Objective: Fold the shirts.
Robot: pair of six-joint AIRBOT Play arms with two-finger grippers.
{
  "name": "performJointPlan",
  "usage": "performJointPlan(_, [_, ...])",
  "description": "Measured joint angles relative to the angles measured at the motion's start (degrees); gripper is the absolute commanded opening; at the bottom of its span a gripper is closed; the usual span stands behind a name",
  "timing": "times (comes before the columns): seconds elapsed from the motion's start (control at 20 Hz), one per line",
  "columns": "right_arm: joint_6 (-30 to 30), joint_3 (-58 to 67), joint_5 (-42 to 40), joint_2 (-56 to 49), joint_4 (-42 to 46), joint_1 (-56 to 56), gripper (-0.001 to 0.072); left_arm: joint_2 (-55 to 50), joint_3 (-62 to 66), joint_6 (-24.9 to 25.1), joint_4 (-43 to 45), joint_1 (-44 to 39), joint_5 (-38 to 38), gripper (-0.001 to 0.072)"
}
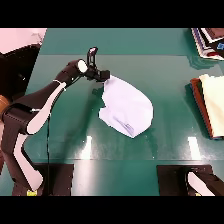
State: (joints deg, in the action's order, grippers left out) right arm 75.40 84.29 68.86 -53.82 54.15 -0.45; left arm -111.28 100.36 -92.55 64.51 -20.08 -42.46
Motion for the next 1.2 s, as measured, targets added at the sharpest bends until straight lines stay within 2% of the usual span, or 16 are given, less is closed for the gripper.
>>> performJointPlan(0.15, [0.0,-2.2,0.9,0.0,0.0,0.0,0.0017,1.7,3.1,0.6,2.0,2.3,-5.6,0.0023])
performJointPlan(0.35, [0.4,-11.8,1.2,-0.5,0.0,0.0,0.0024,7.5,4.8,1.7,8.5,6.3,-12.0,0.0024])
performJointPlan(0.4, [0.6,-15.2,0.7,-1.3,0.0,0.0,0.0110,9.0,5.0,2.5,9.7,7.2,-13.5,0.0024])
performJointPlan(0.45, [0.6,-18.6,0.1,-2.6,-0.1,0.0,0.0287,10.2,5.1,3.3,10.6,8.0,-15.2,0.0024])
performJointPlan(0.5, [0.7,-21.5,-0.5,-4.3,-0.5,0.2,0.0365,11.1,5.2,4.0,11.3,8.5,-16.4,0.0024])
performJointPlan(0.65, [0.4,-27.8,-3.9,-11.5,-4.2,2.0,0.0368,12.4,5.4,5.2,12.0,9.1,-20.0,0.0024])
performJointPlan(0.7, [-0.9,-29.0,-5.2,-14.3,-6.6,3.1,0.0394,12.7,5.4,5.4,12.2,9.3,-20.6,0.0024])
performJointPlan(0.75, [-2.5,-29.6,-6.6,-16.9,-9.4,4.4,0.0482,12.9,5.4,5.5,12.5,9.4,-21.1,0.0024])
performJointPlan(0.8, [-4.3,-29.9,-7.9,-19.6,-12.2,6.0,0.0532,13.0,5.4,5.6,12.6,9.5,-21.6,0.0024])
performJointPlan(1.1, [-9.4,-22.1,-11.4,-34.2,-19.8,15.0,0.0519,13.3,5.4,5.9,12.9,9.7,-22.7,0.0024])
performJointPlan(1.15, [-9.7,-20.0,-11.7,-36.4,-20.2,16.2,0.0482,13.3,5.4,5.9,12.9,9.7,-22.8,0.0024])
performJointPlan(1.2, [-9.9,-18.1,-11.8,-38.2,-20.5,17.1,0.0387,13.3,5.4,6.0,12.9,9.7,-22.8,0.0024])
